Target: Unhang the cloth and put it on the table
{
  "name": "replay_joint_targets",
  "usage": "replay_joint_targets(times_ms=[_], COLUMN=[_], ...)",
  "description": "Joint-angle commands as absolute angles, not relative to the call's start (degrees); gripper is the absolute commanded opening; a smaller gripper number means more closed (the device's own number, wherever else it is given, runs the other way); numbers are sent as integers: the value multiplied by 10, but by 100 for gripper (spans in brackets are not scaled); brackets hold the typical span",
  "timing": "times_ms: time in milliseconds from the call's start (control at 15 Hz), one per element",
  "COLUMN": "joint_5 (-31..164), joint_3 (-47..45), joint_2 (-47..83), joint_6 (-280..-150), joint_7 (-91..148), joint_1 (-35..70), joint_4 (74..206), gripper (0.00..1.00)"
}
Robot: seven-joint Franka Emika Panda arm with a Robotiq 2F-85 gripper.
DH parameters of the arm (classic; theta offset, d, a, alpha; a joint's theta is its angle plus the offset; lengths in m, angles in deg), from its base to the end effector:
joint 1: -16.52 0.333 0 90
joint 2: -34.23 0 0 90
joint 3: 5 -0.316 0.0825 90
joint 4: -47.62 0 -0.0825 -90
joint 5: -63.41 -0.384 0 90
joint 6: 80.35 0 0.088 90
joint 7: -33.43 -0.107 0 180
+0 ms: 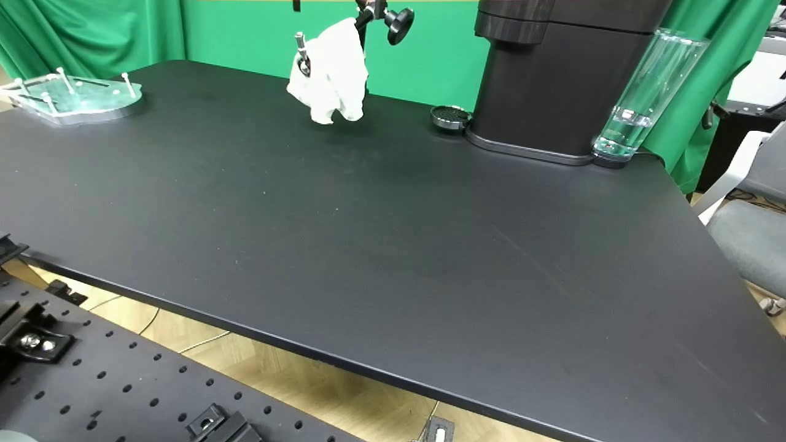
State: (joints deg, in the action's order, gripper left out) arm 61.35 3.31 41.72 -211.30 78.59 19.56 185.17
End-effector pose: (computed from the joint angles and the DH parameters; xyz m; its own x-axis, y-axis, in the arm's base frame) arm 0.4754 -0.0431 0.3668 0.7810 0.6231 0.0423 0.6243 -0.7809 -0.0231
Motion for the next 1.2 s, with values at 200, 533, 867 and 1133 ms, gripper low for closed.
replay_joint_targets(times_ms=[200,533,867,1133], joint_5=[639,592,581,585], joint_3=[-38,-91,-142,-192], joint_2=[263,183,141,127], joint_6=[-2414,-2614,-2659,-2665], joint_7=[807,817,816,815], joint_1=[190,174,127,79], joint_4=[1845,1835,1821,1820], gripper=[100,100,67,42])
